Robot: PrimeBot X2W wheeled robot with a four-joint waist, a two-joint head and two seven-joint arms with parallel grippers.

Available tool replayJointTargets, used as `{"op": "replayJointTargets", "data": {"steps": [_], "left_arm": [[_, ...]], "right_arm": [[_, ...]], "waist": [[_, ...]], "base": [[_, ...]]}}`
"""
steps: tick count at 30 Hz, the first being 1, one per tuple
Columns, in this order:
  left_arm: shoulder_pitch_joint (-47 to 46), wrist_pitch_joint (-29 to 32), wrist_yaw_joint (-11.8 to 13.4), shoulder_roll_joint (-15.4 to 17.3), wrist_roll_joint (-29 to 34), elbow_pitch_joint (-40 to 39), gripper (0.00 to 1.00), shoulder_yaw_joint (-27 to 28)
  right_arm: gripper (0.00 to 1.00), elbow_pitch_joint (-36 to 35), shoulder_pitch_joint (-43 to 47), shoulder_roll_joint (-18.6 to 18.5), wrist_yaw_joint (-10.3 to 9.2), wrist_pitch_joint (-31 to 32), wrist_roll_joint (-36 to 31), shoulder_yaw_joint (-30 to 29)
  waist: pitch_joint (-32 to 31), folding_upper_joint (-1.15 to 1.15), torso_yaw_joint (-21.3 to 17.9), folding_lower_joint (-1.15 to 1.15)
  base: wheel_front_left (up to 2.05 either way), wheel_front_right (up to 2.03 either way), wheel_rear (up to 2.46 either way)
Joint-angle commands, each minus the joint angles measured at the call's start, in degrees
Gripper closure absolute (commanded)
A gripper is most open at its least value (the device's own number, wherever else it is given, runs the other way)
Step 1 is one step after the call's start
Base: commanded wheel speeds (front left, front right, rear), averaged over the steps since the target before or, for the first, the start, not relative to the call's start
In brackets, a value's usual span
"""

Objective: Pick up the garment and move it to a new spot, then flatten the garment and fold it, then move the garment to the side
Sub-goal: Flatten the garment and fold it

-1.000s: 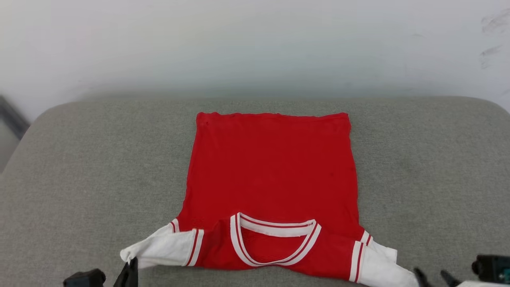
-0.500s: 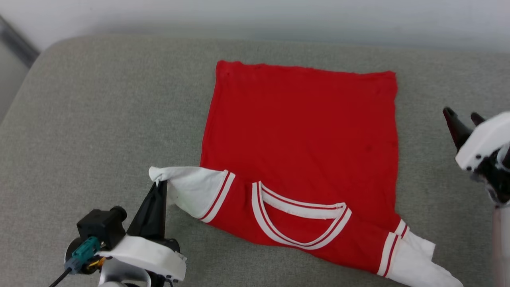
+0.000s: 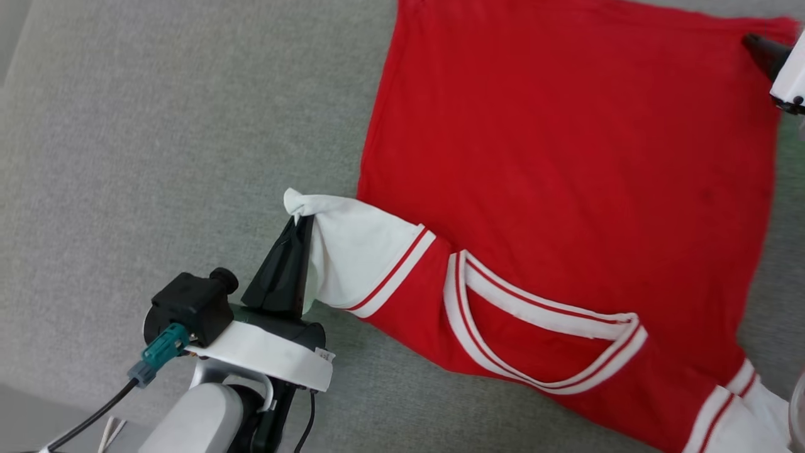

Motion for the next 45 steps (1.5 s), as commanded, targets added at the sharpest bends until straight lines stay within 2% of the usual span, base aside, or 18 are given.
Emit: {"op": "replayJointTargets", "data": {"steps": [1,5,6,7,8,12,17,21,25,31,35,39,42,45], "left_arm": [[-0.9,-0.4,-0.4,-0.2,0.2,0.2,1.00,0.0],[-1.4,-1.1,-0.7,-0.7,0.1,0.9,1.00,-0.1],[-1.5,-1.2,-0.8,-0.8,0.1,1.1,1.00,-0.1],[-1.6,-1.2,-0.9,-0.8,0.0,1.3,1.00,-0.2],[-1.7,-1.2,-0.9,-0.9,0.0,1.6,1.00,-0.2],[-1.7,-1.5,-1.3,-0.9,-0.2,2.8,1.00,-0.4],[0.2,-1.0,-0.7,-0.6,-0.5,4.6,1.00,-0.6],[2.7,-0.4,0.8,0.1,-1.1,5.6,1.00,-0.1],[6.2,0.9,2.8,1.3,-1.9,5.5,1.00,0.6],[12.0,3.2,6.2,3.8,-2.4,5.0,1.00,1.6],[15.6,4.3,8.3,5.3,-3.1,3.9,1.00,2.8],[18.6,5.0,10.2,6.5,-3.6,2.3,1.00,3.9],[19.9,5.6,11.2,7.0,-3.8,1.2,1.00,4.3],[20.1,5.9,11.6,7.2,-3.9,0.5,1.00,4.4]], "right_arm": [[0.00,0.9,-1.1,-0.3,-0.02,0.9,-0.8,-0.5],[0.00,5.6,-0.5,0.5,-0.02,6.5,-4.4,-2.6],[0.03,6.4,-0.2,0.9,-0.03,7.5,-5.2,-3.3],[0.54,6.9,-0.1,1.3,-0.03,8.4,-5.8,-3.8],[0.98,7.2,0.0,1.7,-0.03,8.9,-6.4,-4.3],[1.00,5.9,-0.6,1.5,-0.02,6.7,-8.3,-4.0],[1.00,3.9,-0.9,-1.2,-0.03,1.8,-9.2,-0.3],[1.00,2.6,2.3,-2.7,-0.03,-0.8,-7.8,5.0],[1.00,-1.0,7.6,-5.0,-0.03,-1.0,-3.6,11.4],[1.00,-12.2,22.9,-9.4,-0.03,3.5,4.2,18.8],[1.00,-22.7,36.8,-11.5,-0.03,9.3,8.1,19.7],[1.00,-32.2,52.0,-10.0,-0.03,15.2,11.2,17.9],[1.00,-37.1,62.1,-7.1,-0.03,19.9,12.3,16.2],[1.00,-39.7,66.8,-4.6,-0.02,22.0,12.7,15.1]], "waist": [[2.2,0.00,2.2,-0.02],[2.3,0.00,2.4,-0.02],[2.2,0.00,2.4,-0.02],[2.0,0.00,2.4,-0.02],[1.8,0.00,2.3,-0.02],[-0.2,0.00,2.1,-0.02],[-5.9,0.00,0.7,-0.02],[-11.8,0.00,-1.5,-0.02],[-17.2,0.00,-4.3,-0.02],[-24.0,0.00,-8.9,-0.02],[-27.0,0.00,-11.3,-0.02],[-28.3,0.00,-13.1,-0.02],[-28.5,0.00,-14.0,-0.02],[-28.3,0.00,-14.6,-0.02]], "base": [[0.00,0.00,0.00],[0.00,0.00,0.00],[0.00,0.00,0.00],[0.00,0.00,0.00],[0.00,0.00,0.00],[0.00,0.00,0.00],[0.00,0.00,0.00],[0.00,0.00,0.00],[0.00,0.00,0.00],[0.00,0.00,0.00],[0.00,0.00,0.00],[0.00,0.00,0.00],[0.00,0.00,0.00],[0.00,0.00,0.00]]}}
